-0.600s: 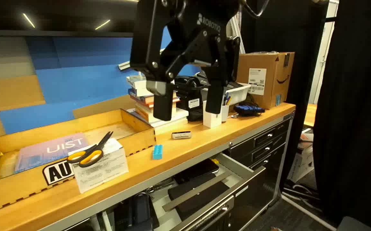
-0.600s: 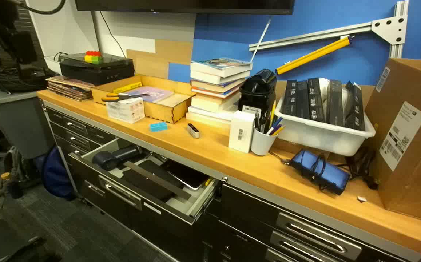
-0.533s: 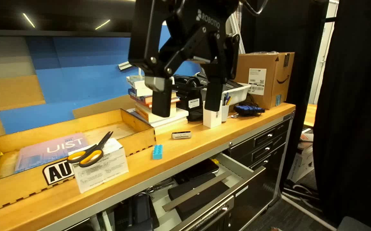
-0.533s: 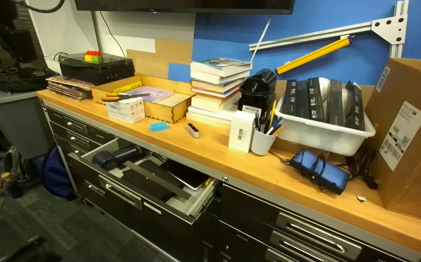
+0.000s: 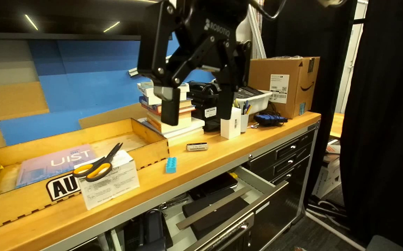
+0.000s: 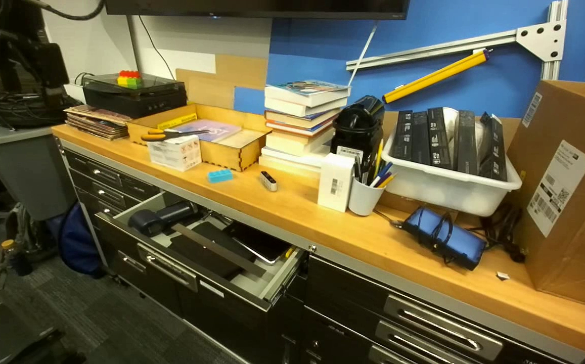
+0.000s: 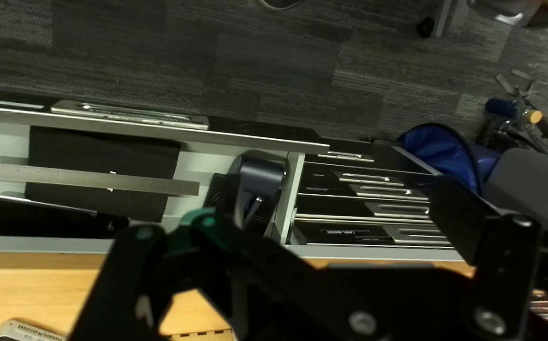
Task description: Put the blue block inside the open drawer then close the drawer
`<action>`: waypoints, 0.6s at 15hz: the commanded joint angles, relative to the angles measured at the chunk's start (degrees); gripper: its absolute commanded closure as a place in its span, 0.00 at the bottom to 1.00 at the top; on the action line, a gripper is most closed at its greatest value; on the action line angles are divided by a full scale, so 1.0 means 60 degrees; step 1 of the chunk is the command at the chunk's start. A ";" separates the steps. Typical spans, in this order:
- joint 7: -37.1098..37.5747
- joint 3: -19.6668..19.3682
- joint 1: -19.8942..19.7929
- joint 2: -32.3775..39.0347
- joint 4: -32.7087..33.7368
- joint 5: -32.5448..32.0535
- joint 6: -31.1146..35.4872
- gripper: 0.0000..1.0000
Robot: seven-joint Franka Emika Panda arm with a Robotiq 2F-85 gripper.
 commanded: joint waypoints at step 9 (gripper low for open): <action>0.2557 -0.0164 -0.0738 0.7151 0.5054 -0.2520 0.1851 0.00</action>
